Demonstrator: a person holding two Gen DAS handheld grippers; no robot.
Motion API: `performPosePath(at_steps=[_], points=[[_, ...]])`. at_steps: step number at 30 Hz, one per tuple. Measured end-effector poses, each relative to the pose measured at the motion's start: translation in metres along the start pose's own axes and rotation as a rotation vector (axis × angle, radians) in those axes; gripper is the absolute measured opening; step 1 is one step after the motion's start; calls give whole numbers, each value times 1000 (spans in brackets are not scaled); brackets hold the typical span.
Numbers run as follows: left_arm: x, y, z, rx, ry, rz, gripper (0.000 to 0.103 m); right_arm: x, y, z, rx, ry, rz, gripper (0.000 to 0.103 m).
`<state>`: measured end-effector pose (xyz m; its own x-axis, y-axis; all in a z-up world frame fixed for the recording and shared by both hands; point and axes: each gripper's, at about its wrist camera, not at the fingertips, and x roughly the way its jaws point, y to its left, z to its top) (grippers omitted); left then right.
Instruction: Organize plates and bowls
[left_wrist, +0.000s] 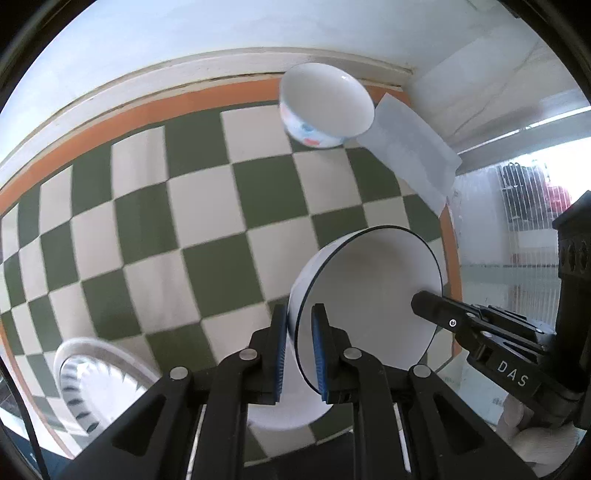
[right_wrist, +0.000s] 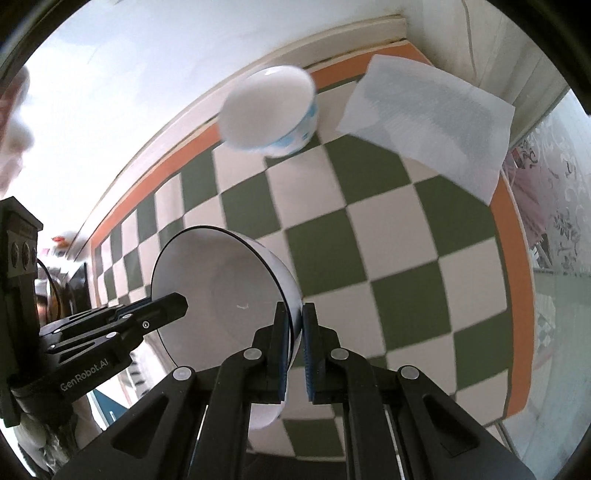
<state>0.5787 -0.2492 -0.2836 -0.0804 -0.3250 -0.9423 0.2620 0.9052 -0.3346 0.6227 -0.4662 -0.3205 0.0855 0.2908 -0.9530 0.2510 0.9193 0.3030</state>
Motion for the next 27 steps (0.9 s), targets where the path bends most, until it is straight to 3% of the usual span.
performPosePath(at_steps=[12, 27], points=[[6, 37, -49, -65, 39, 6, 11, 22, 29, -61, -49, 71, 1, 8], [32, 42, -63, -66, 106, 45, 11, 60, 29, -76, -69, 153, -19, 8]])
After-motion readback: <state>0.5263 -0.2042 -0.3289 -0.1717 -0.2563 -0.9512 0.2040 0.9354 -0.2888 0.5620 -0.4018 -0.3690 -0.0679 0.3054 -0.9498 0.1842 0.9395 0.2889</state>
